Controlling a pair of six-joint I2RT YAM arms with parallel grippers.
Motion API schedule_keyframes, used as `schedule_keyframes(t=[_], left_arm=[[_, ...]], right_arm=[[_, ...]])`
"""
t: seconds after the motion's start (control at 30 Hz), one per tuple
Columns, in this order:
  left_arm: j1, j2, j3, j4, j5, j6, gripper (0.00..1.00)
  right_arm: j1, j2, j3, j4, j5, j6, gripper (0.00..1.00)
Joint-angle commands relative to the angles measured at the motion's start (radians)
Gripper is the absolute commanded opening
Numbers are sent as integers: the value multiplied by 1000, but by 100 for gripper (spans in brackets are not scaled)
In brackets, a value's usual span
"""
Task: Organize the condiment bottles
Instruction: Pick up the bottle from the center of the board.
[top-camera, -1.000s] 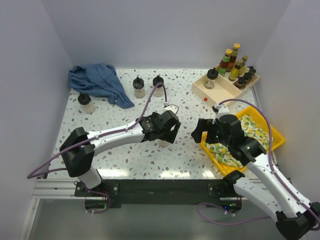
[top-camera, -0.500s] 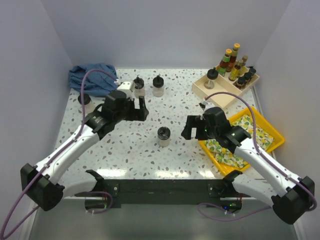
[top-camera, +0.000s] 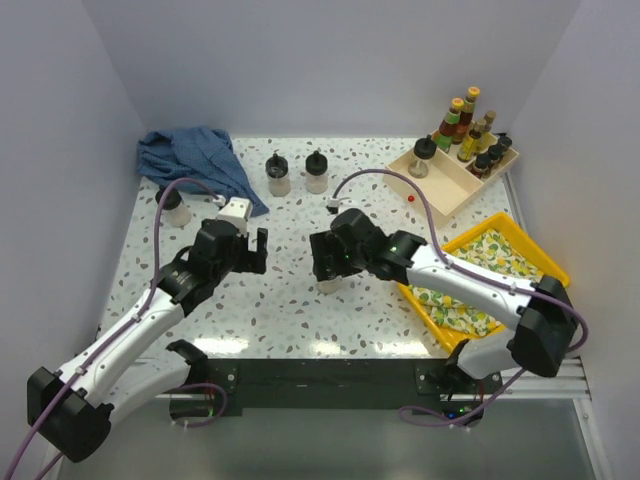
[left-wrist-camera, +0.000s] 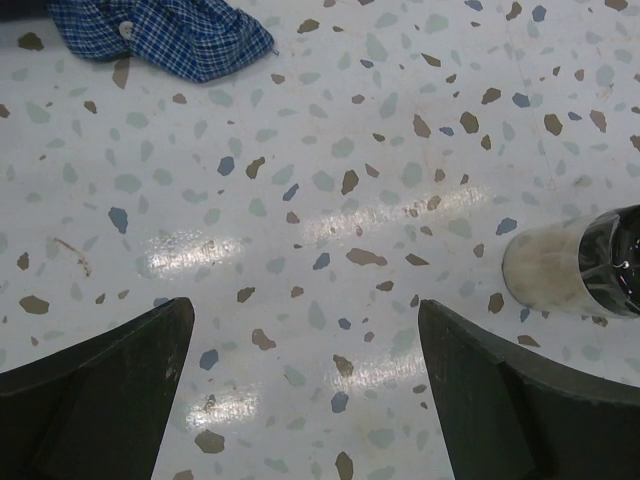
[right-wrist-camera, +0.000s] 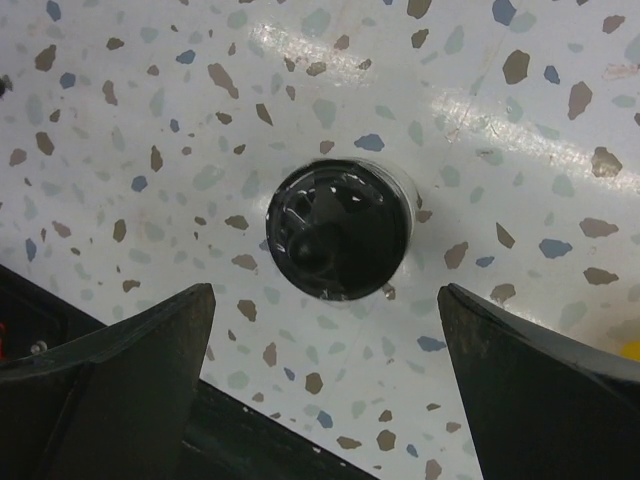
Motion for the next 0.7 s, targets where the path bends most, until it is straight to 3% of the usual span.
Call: schedule_keyframes(t=[0.0,0.13,0.23,0.43,0.47,0.53,0.67], left_arm=[[5,-12,24,54,-91,35,100],[5,-6,25,45,-83,33,100],[5,-6,25,45,-72,36,99],[5,-13,24,46,-57,38,100],[5,-13,24,48,-56,39,100],[5,-12,24,48,-49,39,99],[5,-10,25,46,-55,36,100]], right_arm=[[56,129,103,-20,158,-11,98],[82,206,149,-43,254,-14,95],[92,227,143,-34,267,1,86],[93,218,124,-43,313,32,54],[93,206,126,-46,330,33,42],[90,195,147,-56,340,17,30],[49,187,235,-138,391,-29,21]])
